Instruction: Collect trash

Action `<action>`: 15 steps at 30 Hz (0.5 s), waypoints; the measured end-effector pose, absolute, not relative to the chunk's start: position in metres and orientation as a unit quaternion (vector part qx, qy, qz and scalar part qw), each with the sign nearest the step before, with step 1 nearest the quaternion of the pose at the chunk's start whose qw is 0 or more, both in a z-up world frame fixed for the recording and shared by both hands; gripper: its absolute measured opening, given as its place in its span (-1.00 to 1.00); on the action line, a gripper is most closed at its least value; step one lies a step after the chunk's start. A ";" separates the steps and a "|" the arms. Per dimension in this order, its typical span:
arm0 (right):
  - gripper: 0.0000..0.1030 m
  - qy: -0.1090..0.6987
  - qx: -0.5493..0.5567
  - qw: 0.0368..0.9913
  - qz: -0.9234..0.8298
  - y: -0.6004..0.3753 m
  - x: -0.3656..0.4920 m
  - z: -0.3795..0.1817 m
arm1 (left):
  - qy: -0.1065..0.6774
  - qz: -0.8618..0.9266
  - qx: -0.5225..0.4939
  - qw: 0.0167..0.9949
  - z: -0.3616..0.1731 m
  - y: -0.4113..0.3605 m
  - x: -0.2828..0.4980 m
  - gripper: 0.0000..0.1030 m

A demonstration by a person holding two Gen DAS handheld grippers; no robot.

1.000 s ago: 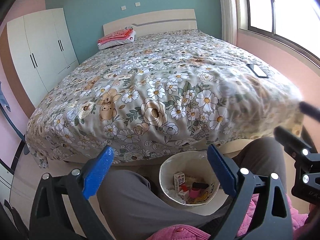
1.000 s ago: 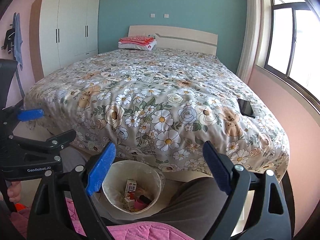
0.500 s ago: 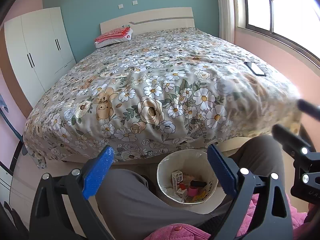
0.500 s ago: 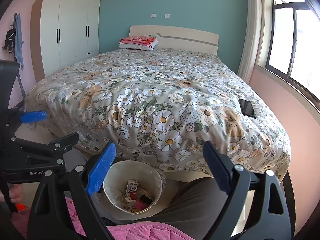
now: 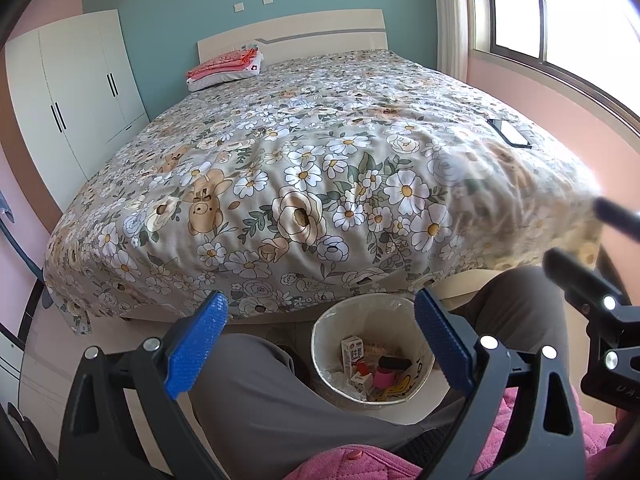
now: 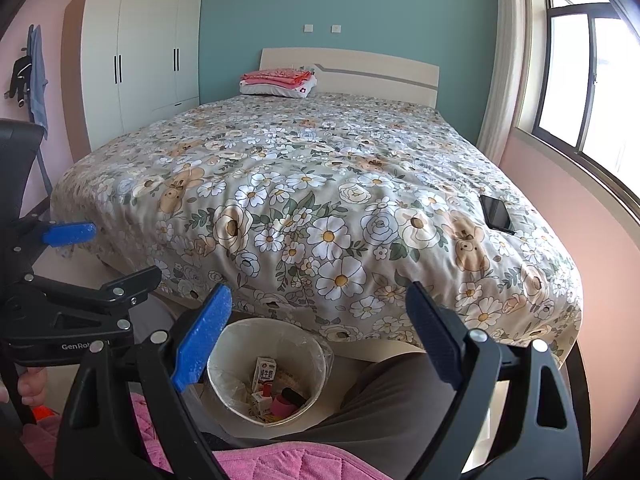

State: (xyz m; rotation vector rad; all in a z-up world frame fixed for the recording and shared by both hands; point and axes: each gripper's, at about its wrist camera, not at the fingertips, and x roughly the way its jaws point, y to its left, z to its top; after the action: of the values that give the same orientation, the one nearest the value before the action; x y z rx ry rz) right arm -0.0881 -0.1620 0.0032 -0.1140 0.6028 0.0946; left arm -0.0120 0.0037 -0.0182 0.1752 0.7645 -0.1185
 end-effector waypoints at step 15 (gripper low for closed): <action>0.69 0.298 -0.053 0.952 0.046 -0.164 -0.088 0.002 | 0.367 -0.063 0.085 0.924 -0.015 0.003 -0.015 0.86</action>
State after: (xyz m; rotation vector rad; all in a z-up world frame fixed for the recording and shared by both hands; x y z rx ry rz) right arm -0.0875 -0.1643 0.0018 -0.1083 0.6053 0.0939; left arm -0.0153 0.0033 -0.0154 0.1753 0.7523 -0.1290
